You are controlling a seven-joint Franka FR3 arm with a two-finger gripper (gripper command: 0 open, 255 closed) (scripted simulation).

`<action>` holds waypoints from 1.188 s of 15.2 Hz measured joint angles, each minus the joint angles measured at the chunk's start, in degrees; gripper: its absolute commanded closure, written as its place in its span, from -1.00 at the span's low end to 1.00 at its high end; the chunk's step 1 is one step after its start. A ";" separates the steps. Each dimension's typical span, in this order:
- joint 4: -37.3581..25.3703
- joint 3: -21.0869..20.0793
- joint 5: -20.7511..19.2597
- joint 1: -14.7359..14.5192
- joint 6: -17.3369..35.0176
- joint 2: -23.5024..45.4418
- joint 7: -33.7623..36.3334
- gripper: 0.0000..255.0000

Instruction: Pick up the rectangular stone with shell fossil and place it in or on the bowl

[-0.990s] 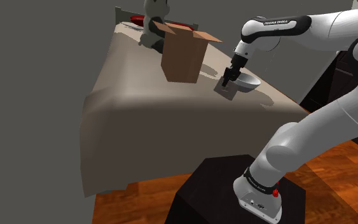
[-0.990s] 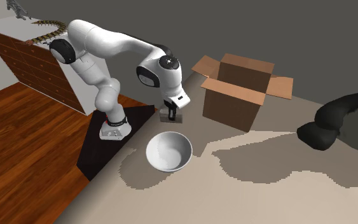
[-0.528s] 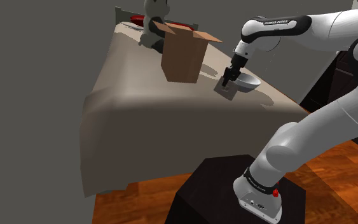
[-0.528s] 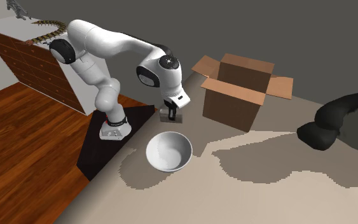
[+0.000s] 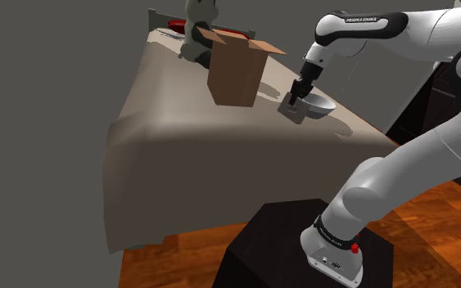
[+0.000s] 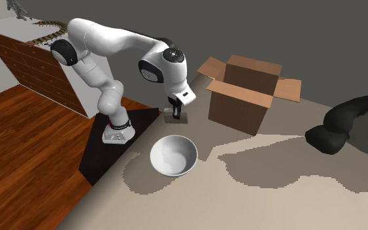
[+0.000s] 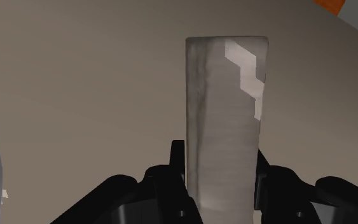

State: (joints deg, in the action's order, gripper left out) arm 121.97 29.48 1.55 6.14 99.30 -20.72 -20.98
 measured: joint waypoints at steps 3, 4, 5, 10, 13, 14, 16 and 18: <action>-1.96 -0.28 -0.01 -0.06 -1.96 -0.29 0.42 1.00; -2.71 -0.32 0.02 -0.10 -2.77 -0.24 0.50 1.00; -3.61 -0.31 0.09 -0.14 -3.57 -0.08 0.54 1.00; -7.81 -0.56 0.39 -0.43 -7.38 0.39 1.06 1.00; -10.18 -0.71 0.54 -0.57 -9.54 0.58 1.38 1.00; -11.23 -0.67 0.61 -0.61 -10.44 0.75 1.38 1.00; -13.12 -0.60 0.77 -0.70 -11.97 1.14 1.41 1.00; -15.19 -0.61 1.04 -0.86 -13.54 1.67 1.56 1.00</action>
State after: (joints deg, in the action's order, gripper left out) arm 106.78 28.87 2.59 5.27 85.76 -19.05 -19.42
